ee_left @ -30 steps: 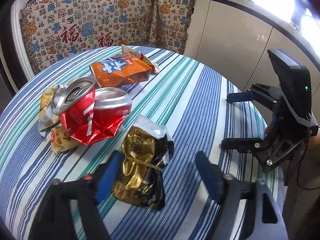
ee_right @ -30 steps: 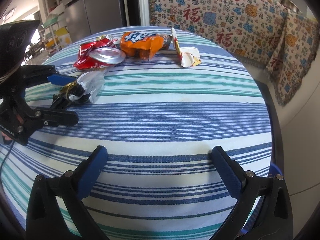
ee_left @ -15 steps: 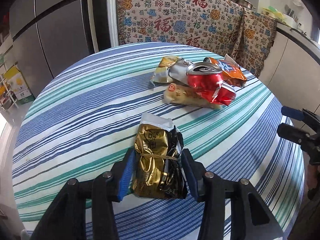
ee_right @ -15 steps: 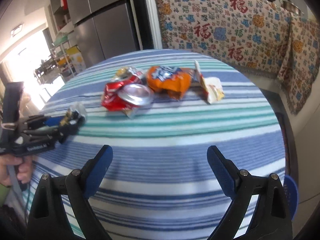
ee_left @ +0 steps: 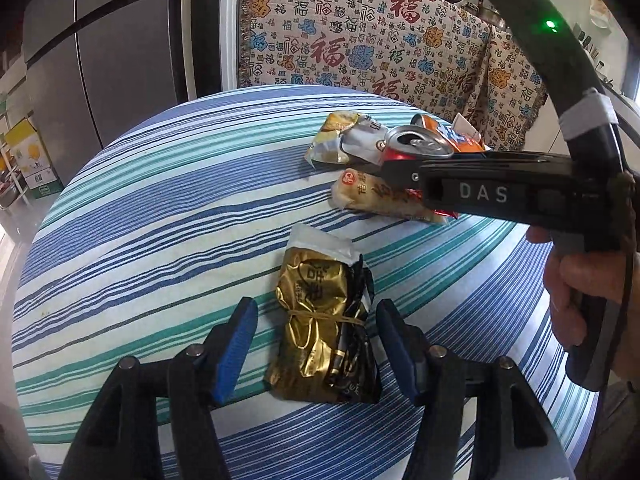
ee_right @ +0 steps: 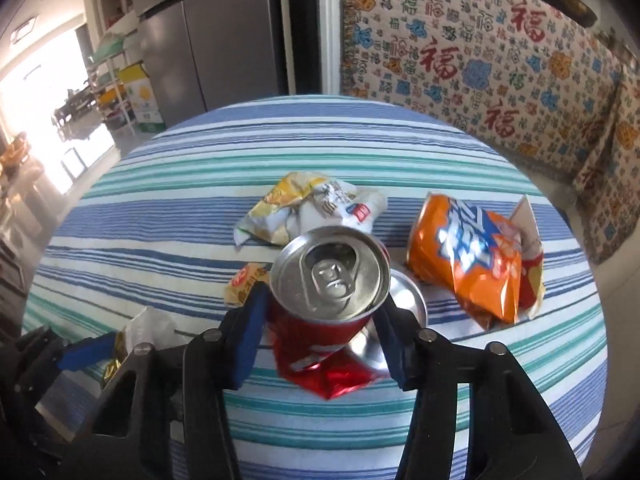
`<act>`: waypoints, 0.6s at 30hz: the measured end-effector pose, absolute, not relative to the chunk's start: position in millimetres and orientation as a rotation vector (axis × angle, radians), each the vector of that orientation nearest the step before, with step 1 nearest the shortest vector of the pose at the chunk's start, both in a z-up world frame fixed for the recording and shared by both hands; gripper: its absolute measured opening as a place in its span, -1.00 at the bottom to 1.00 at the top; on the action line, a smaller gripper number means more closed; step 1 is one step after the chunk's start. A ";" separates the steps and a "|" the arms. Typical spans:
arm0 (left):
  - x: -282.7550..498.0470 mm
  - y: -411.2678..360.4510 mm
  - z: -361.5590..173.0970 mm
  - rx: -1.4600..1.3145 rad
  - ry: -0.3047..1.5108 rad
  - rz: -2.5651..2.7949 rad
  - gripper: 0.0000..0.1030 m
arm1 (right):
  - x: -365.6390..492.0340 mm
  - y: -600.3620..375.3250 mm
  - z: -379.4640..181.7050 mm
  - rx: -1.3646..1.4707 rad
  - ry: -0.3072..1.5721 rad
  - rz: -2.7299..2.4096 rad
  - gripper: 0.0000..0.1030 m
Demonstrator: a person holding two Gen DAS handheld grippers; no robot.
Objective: Collect trash
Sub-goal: 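Grasp the gold snack bag with the left tool while the right grasps the crushed red cans, then lift the gold bag with the left tool while the right lifts the red cans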
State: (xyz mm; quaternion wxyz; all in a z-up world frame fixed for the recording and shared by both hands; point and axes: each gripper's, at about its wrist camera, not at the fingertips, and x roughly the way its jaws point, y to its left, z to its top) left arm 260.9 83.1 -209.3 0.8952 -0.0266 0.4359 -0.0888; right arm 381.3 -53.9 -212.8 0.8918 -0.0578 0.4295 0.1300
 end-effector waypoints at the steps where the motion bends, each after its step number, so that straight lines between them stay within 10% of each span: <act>1: 261.2 83.4 -208.9 -0.060 0.906 -0.186 0.22 | 374.9 -57.8 -209.3 -0.118 0.874 0.280 0.00; 12: 254.7 81.0 -208.1 -0.055 0.914 -0.182 0.26 | 256.1 -123.8 -208.6 -0.161 0.902 0.406 0.03; 18: 247.3 70.6 -210.6 0.052 0.922 -0.165 0.29 | 234.2 -144.8 -217.0 -0.102 0.863 0.367 0.68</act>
